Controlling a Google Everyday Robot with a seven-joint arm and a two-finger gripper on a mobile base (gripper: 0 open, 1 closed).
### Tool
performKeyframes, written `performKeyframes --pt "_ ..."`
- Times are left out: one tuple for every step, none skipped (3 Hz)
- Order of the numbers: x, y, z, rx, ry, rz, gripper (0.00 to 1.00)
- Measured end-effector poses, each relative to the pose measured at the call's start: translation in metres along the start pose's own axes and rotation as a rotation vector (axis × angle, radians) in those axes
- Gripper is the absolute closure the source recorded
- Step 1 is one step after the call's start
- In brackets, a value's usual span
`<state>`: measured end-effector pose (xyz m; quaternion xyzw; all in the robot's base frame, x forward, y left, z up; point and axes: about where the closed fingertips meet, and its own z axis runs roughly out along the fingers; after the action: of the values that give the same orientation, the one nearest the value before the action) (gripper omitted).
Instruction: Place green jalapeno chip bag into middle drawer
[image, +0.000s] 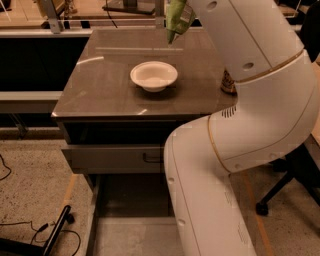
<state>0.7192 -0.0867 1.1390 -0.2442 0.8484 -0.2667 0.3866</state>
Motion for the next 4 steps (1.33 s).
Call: performKeyframes --pt "-0.0102 -0.0059 -0.0134 0.062 -0.022 -0.02 1.0" --pt "-0.017 -0.0064 -0.0101 0.067 -0.046 -0.022 1.0" --pt "-0.0188 -0.0066 -0.0078 0.07 -0.041 -0.032 1.0" --pt "-0.0091 -0.0061 -0.0126 0.092 0.041 -0.063 1.0"
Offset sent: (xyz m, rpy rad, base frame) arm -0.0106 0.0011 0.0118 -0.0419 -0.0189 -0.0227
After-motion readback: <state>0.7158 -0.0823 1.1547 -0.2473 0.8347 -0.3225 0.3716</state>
